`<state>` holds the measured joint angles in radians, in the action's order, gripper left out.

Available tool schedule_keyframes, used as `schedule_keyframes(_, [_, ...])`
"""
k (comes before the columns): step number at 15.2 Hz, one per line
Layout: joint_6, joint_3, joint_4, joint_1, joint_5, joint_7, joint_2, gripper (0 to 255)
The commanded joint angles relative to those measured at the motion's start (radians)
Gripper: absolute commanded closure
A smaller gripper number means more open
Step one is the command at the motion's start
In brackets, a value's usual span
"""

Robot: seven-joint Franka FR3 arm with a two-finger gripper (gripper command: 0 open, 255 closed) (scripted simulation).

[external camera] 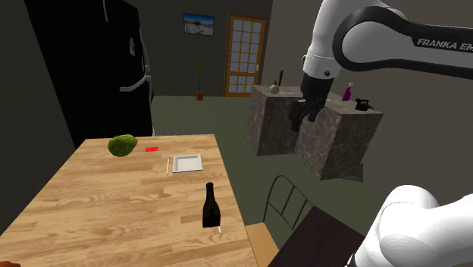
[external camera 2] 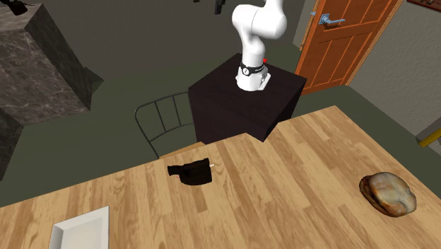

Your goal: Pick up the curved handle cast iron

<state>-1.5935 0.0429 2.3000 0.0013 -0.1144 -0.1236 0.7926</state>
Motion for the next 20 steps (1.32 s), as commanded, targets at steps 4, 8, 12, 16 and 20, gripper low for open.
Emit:
schedule_keyframes(4, [-0.096, 0.016, 0.051, 0.001, 0.010, -0.037, -0.050, 0])
schedule_keyframes(8, [-0.225, 0.038, 0.100, 0.001, 0.019, -0.086, -0.137, 0])
schedule_keyframes(12, [-0.354, 0.061, 0.127, -0.001, 0.023, -0.136, -0.244, 0])
schedule_keyframes(16, [-0.478, 0.085, 0.131, -0.007, 0.018, -0.188, -0.371, 0])
schedule_keyframes(20, [-0.592, 0.108, 0.112, -0.014, 0.001, -0.244, -0.512, 0])
